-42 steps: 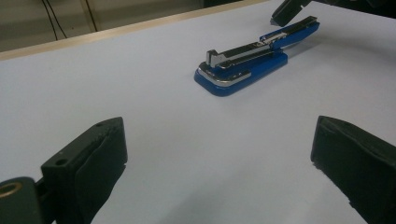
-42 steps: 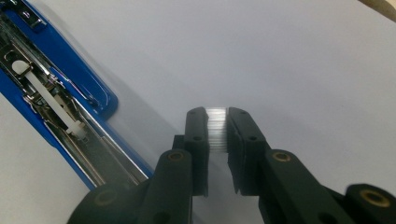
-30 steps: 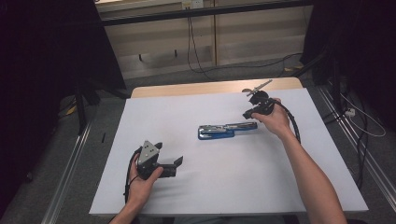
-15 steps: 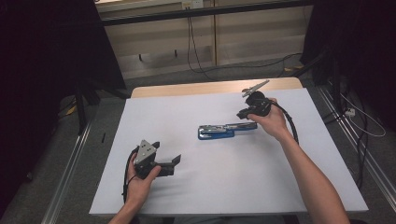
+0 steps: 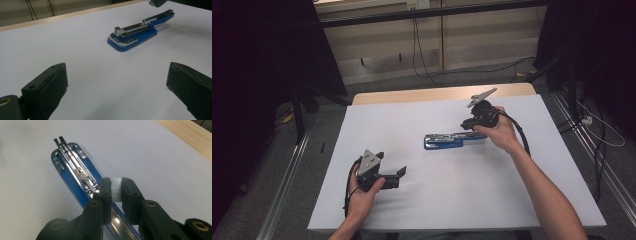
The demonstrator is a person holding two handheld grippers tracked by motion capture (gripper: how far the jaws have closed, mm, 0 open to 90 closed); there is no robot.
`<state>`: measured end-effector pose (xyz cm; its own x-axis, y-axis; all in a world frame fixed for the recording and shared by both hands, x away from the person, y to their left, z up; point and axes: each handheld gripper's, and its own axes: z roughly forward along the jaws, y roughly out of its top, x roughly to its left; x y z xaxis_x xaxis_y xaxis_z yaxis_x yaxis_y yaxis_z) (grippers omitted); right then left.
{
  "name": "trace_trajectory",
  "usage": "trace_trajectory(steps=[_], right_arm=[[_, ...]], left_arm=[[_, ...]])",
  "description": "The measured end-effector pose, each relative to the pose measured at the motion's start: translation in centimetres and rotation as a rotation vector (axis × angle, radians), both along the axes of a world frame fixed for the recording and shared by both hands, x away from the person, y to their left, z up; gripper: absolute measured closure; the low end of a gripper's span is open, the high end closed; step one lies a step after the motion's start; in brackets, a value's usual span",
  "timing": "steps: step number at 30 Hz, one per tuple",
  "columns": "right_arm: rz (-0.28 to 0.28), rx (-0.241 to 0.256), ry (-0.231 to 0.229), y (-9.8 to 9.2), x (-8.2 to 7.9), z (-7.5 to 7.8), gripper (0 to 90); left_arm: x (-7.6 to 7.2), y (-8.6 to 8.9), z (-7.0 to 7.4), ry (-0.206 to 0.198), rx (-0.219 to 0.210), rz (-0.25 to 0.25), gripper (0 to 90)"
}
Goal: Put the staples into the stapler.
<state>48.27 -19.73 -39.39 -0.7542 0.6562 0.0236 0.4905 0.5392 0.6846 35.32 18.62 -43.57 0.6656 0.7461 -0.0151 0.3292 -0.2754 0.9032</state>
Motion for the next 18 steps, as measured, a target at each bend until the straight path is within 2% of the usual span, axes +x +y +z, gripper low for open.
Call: trace_trajectory(steps=[9,11,18], right_arm=[[0.029,0.007,-0.013,0.5,-0.3,0.2,79.3],[0.027,-0.004,-0.013,0.7,-0.4,0.1,79.3],[0.051,-0.003,-0.025,1.4,-0.3,0.0,79.3]], left_arm=[[0.0,0.1,0.0,-0.001,-0.005,-0.002,3.6],[0.0,0.0,0.1,-0.006,-0.008,-0.008,3.6],[-0.1,-0.1,0.1,-0.009,0.005,-0.012,3.6]])
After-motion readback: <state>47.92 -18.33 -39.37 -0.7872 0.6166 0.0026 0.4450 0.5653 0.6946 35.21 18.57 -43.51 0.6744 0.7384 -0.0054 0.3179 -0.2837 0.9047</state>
